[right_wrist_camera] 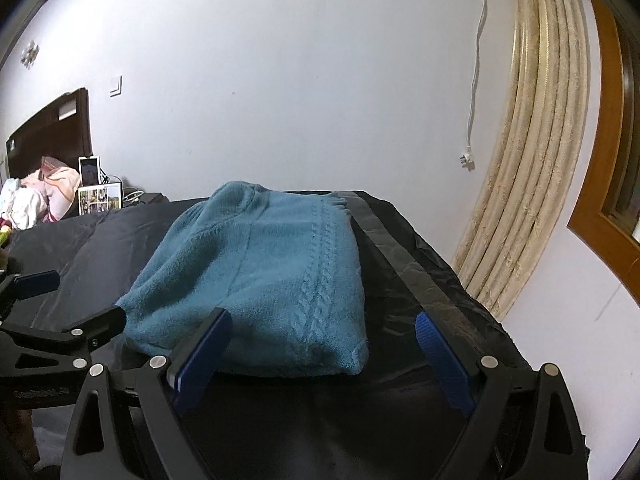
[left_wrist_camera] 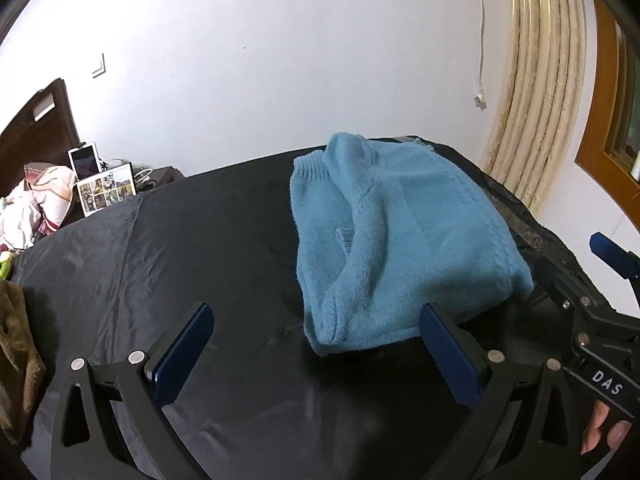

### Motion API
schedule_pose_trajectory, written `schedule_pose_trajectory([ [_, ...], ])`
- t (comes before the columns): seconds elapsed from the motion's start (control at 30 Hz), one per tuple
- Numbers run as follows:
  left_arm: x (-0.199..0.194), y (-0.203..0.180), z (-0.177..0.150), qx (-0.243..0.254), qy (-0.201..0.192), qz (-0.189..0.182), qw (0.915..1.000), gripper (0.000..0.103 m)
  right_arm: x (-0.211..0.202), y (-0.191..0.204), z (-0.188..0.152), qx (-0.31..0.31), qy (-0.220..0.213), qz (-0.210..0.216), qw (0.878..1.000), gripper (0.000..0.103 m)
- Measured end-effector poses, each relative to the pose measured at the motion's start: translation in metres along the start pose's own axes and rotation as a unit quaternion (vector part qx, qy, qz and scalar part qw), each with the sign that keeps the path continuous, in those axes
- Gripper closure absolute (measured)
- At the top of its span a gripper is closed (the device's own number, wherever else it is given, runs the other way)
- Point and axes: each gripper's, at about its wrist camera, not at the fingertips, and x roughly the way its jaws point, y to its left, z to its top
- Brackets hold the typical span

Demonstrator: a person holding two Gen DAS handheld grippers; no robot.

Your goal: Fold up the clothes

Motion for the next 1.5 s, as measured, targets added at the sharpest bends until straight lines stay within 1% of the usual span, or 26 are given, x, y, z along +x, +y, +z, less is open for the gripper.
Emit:
schedule_pose_trajectory([
  [0.2, -0.003, 0.004, 0.000, -0.009, 0.006, -0.019, 0.9998, 0.000, -0.008, 0.004, 0.000, -0.004, -0.005, 0.003, 1.000, 0.008],
  [0.4, -0.007, 0.003, -0.001, -0.002, -0.001, -0.006, 1.0000, 0.000, -0.015, 0.006, 0.000, -0.006, -0.012, 0.005, 1.000, 0.008],
  [0.53, -0.014, 0.004, 0.000, -0.001, -0.012, 0.002, 0.9999, 0.000, -0.018, 0.005, 0.002, -0.002, -0.017, 0.006, 1.000, 0.008],
  [0.83, -0.019, 0.006, -0.001, 0.002, -0.018, 0.003, 0.9998, 0.000, -0.023, 0.009, 0.004, 0.001, -0.024, 0.011, 1.000, 0.008],
  [1.23, -0.024, 0.007, -0.003, 0.001, -0.021, 0.007, 0.9997, 0.000, -0.028, 0.018, 0.007, -0.005, -0.026, -0.002, 1.000, 0.008],
  [1.5, -0.029, 0.008, -0.001, -0.005, -0.026, 0.009, 0.9996, 0.000, -0.030, 0.019, 0.010, -0.001, -0.030, 0.001, 1.000, 0.008],
])
